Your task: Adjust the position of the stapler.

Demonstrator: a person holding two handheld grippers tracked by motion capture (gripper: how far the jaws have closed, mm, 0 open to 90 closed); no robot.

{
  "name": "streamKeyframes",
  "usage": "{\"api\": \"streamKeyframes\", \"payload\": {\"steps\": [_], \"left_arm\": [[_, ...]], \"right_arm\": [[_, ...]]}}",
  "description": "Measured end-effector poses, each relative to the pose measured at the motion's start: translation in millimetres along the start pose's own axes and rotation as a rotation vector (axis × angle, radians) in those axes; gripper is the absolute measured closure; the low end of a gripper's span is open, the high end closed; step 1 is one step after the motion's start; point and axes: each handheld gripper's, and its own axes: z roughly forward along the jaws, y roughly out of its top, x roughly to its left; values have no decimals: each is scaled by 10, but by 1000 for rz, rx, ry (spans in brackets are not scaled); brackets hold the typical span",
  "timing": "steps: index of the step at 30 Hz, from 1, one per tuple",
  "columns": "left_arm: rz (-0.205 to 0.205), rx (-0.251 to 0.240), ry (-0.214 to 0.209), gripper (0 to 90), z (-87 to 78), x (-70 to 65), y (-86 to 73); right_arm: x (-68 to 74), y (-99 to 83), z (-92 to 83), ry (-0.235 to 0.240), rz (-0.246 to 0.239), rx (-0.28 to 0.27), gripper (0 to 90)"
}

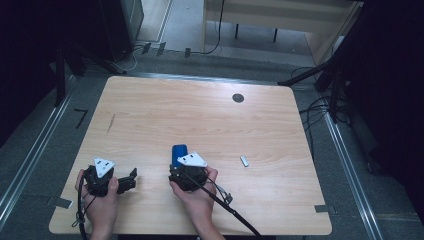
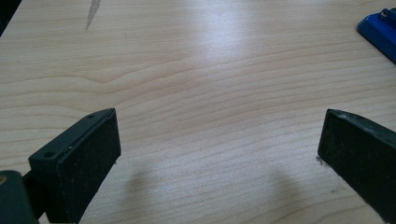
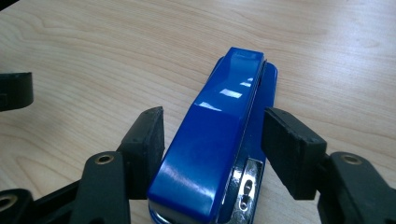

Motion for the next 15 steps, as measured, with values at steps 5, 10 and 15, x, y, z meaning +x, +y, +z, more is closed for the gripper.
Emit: {"api": "streamKeyframes", "payload": {"steps": [5, 10, 15], "left_arm": [[-1, 5, 1, 1, 0, 0, 2], [-6, 6, 0, 1, 1, 3, 2], [-6, 7, -8, 1, 3, -1, 2]], "right_arm": [[28, -21, 63, -32, -4, 9, 446], [53, -44, 116, -39, -17, 2, 508], [65, -44, 116, -50, -32, -3, 519]]}}
